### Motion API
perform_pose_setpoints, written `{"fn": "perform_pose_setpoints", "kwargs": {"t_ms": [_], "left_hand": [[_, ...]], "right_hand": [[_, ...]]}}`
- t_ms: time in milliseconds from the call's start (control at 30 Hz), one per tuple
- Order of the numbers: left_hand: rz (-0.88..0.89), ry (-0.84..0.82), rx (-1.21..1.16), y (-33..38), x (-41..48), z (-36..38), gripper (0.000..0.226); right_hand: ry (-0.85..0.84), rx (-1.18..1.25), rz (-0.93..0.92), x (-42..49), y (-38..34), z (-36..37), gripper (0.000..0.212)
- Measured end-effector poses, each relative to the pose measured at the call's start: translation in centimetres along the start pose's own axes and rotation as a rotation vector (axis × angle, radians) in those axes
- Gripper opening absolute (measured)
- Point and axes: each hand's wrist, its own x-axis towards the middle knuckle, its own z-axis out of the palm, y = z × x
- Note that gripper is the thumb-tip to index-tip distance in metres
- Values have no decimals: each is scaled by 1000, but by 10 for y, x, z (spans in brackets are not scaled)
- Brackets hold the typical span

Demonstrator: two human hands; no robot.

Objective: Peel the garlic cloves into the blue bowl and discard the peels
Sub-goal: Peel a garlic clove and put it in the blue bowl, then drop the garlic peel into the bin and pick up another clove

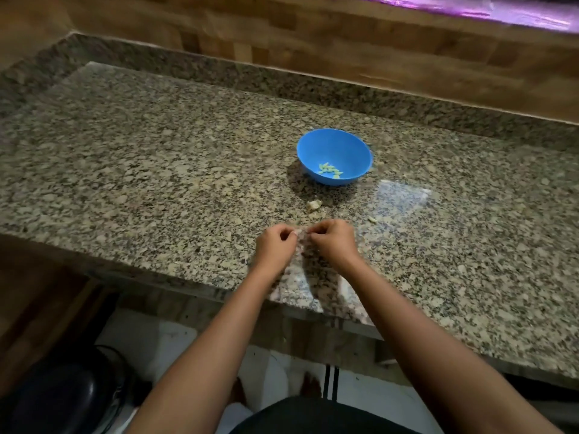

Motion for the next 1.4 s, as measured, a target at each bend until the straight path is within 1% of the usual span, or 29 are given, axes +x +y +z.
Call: {"fn": "perform_pose_setpoints", "kwargs": {"t_ms": [67, 167, 233, 367, 433, 467, 567, 600, 733, 767, 867, 900, 967, 1000, 1067, 1167, 1267, 1300, 1333, 1367, 1400], "left_hand": [[-33, 82, -65, -11, -12, -23, 12], [-107, 266, -144, -44, -30, -71, 12], [-185, 368, -286, -73, -41, -108, 11], [-297, 534, -523, -133, -69, -185, 13], [-363, 605, -634, -164, -87, -224, 9], [-389, 645, -675, -180, -97, -241, 8], [-462, 765, -775, -232, -125, -285, 14], [-486, 796, -810, -248, -133, -296, 13], [-567, 905, -884, -297, -156, -331, 14], [-593, 931, -890, -307, -159, -338, 13], [-669, 1001, -898, -339, -166, -358, 7], [-691, 1018, -898, -349, -168, -363, 8], [-734, 1048, -926, -365, -167, -372, 11], [-750, 1059, -941, -373, -166, -376, 11], [-810, 1065, -952, -389, -160, -379, 10], [-889, 1040, -914, -417, -149, -375, 10], [-926, 943, -938, -446, -133, -370, 17], [-945, 921, -986, -455, -125, -369, 21], [-977, 919, -1025, -464, -116, -367, 19], [-1014, 935, -1104, -469, -106, -367, 12], [-1039, 943, -1196, -476, -98, -365, 10]], "right_hand": [[-112, 113, 29, -4, -22, 16, 12], [-274, 237, 47, -17, -63, 57, 19], [-390, 270, 29, -32, -94, 91, 18], [-599, 252, -35, -65, -150, 171, 17], [-688, 244, -55, -82, -173, 217, 11], [-718, 245, -59, -91, -183, 240, 7], [-784, 284, -23, -121, -208, 306, 5], [-820, 291, -15, -130, -213, 326, 6], [-974, 199, -60, -155, -227, 391, 20], [-990, 172, -77, -159, -231, 406, 21], [-1056, 127, -83, -172, -241, 448, 10], [-1078, 110, -69, -174, -243, 460, 13], [-1116, 50, -27, -174, -246, 486, 25], [-1119, 19, -1, -174, -246, 500, 27], [-1106, -42, 52, -170, -245, 528, 25], [-1077, -57, 217, -161, -239, 566, 17], [-1058, -31, 276, -153, -227, 599, 27], [-1045, -7, 299, -151, -222, 611, 30], [-1034, 15, 310, -147, -219, 622, 31], [-1018, 15, 321, -143, -212, 634, 31], [-1014, -32, 337, -140, -209, 643, 30]]}}
